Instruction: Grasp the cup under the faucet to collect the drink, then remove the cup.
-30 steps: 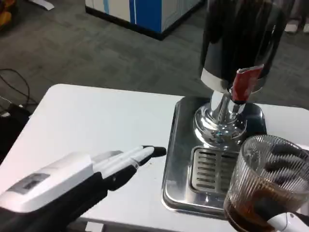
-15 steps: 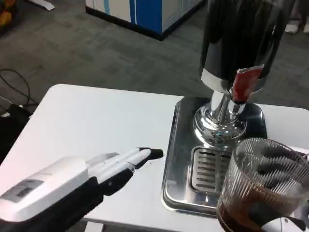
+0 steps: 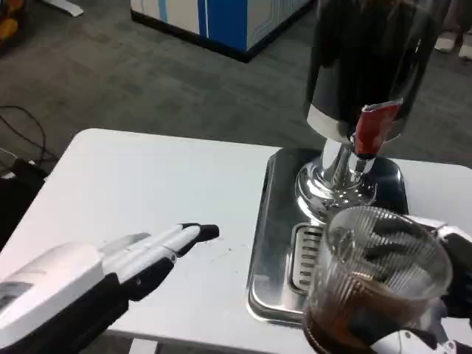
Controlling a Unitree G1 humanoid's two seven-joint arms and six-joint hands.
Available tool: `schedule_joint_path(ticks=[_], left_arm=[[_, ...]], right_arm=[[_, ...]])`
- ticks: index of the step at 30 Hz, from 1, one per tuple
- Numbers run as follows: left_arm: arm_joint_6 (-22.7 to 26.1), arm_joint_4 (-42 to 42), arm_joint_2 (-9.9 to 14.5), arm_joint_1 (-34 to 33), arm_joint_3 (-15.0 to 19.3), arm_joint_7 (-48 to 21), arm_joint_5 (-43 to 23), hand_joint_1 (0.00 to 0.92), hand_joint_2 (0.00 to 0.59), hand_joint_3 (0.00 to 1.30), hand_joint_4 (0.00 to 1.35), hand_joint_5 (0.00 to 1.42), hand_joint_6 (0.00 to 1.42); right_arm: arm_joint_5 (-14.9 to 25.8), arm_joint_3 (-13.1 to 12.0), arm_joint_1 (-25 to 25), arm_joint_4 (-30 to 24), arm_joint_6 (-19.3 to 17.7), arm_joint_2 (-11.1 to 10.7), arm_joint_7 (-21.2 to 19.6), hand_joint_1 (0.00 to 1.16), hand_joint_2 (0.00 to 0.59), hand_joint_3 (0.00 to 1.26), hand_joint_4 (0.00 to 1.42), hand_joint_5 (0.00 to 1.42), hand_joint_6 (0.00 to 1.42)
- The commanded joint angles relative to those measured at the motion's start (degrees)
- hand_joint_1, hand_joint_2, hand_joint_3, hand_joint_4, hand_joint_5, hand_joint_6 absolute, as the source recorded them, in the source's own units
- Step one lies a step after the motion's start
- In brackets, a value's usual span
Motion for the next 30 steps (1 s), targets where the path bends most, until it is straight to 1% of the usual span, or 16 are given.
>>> schedule_joint_path(ticks=[1, 3, 5, 10, 13, 21, 22, 30], left_arm=[[-1.91, -0.66, -0.90, 2.41, 3.42, -0.80, -1.44, 0.000, 0.030, 0.04, 0.00, 0.04, 0.01], [-2.74, -0.70, -1.03, 3.23, 4.54, -0.94, -1.52, 0.000, 0.029, 0.04, 0.00, 0.04, 0.01], [-3.67, -0.76, -0.60, 3.38, 5.16, -1.15, -0.94, 0.000, 0.028, 0.04, 0.00, 0.04, 0.01], [-5.38, -0.83, 0.86, 2.66, 5.32, -1.56, 0.37, 0.000, 0.021, 0.04, 0.00, 0.02, 0.01], [-6.46, -0.91, 1.78, 1.81, 5.06, -1.75, 1.37, 0.000, 0.016, 0.04, 0.00, 0.00, 0.00], [-9.11, -1.03, 3.57, -0.39, 4.14, -2.26, 4.19, 0.000, 0.012, 0.04, 0.00, 0.00, 0.00], [-9.38, -0.87, 3.83, -0.69, 3.94, -2.31, 4.26, 0.000, 0.005, 0.03, 0.00, 0.00, 0.00], [-10.22, -0.50, 4.47, -3.04, 2.16, -2.03, 4.93, 0.000, 0.002, 0.03, 0.00, 0.00, 0.00]], right_arm=[[-0.70, 2.13, -2.98, 0.08, 0.71, -0.06, 0.32, 0.81, 0.172, 0.93, 1.11, 1.38, 1.42], [-1.12, 2.77, -3.81, 0.31, 1.28, -0.06, 0.39, 0.81, 0.173, 0.93, 1.12, 1.38, 1.42], [-1.37, 3.00, -4.07, 0.37, 1.62, -0.19, 0.45, 0.80, 0.174, 0.93, 1.12, 1.38, 1.42], [-1.09, 2.27, -4.17, 0.53, 1.94, -0.90, 0.66, 0.80, 0.175, 0.94, 1.12, 1.38, 1.42], [-0.95, 1.79, -4.22, 0.74, 1.84, -1.45, 0.75, 0.80, 0.176, 0.94, 1.12, 1.38, 1.42], [-0.85, 1.39, -4.61, 1.65, 1.56, -2.70, 1.21, 0.80, 0.175, 0.94, 1.12, 1.38, 1.42], [-0.83, 1.27, -4.83, 1.80, 1.57, -2.91, 1.38, 0.80, 0.175, 0.94, 1.12, 1.38, 1.42], [-0.74, 0.49, -5.83, 2.40, 1.98, -4.00, 1.69, 0.79, 0.184, 0.94, 1.12, 1.39, 1.42]])
